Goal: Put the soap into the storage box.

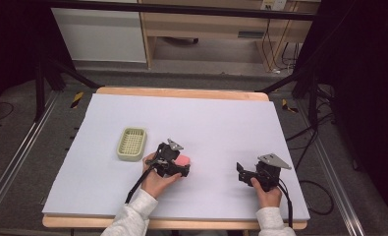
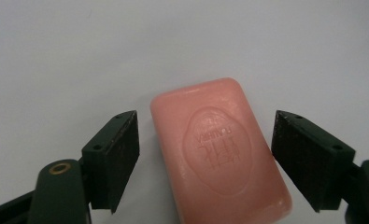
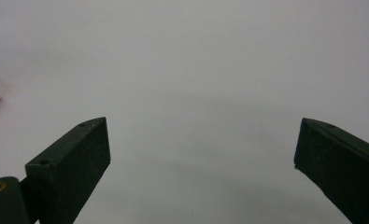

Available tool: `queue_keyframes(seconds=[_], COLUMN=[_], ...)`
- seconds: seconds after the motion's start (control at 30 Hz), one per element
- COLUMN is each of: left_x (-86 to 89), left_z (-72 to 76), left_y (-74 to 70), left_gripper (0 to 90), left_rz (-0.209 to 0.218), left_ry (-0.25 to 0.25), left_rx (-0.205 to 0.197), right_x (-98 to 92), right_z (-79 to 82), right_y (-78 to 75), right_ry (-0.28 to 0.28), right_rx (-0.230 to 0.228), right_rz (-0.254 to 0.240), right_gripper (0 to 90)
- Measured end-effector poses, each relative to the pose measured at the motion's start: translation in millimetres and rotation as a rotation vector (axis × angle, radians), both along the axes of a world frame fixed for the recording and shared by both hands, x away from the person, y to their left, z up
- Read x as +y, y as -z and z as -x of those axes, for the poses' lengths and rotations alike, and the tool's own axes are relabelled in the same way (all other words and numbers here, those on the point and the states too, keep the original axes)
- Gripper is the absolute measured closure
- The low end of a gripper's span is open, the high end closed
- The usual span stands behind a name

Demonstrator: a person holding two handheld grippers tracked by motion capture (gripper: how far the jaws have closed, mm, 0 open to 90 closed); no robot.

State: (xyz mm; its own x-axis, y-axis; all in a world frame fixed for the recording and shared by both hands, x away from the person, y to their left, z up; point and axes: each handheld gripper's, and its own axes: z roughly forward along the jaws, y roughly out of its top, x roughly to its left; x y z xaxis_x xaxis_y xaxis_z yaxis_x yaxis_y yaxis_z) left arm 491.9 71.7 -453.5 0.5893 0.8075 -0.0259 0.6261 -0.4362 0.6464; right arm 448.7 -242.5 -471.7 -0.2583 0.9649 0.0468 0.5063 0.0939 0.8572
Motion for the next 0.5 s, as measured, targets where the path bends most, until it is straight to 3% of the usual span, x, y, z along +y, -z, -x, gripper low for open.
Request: queue_keyframes(seconds=[0.5], left_x=[-3.1], left_z=[-1.6], left_y=[6.4], left_gripper=[28.0], left_rz=[0.005], left_ry=[-0.011], left_rx=[0.034], right_x=[0.3], right_z=[-0.3], right_y=[0.3], right_ry=[-0.002], right_rx=[0.004], right_rz=[0.000], right_gripper=[4.1])
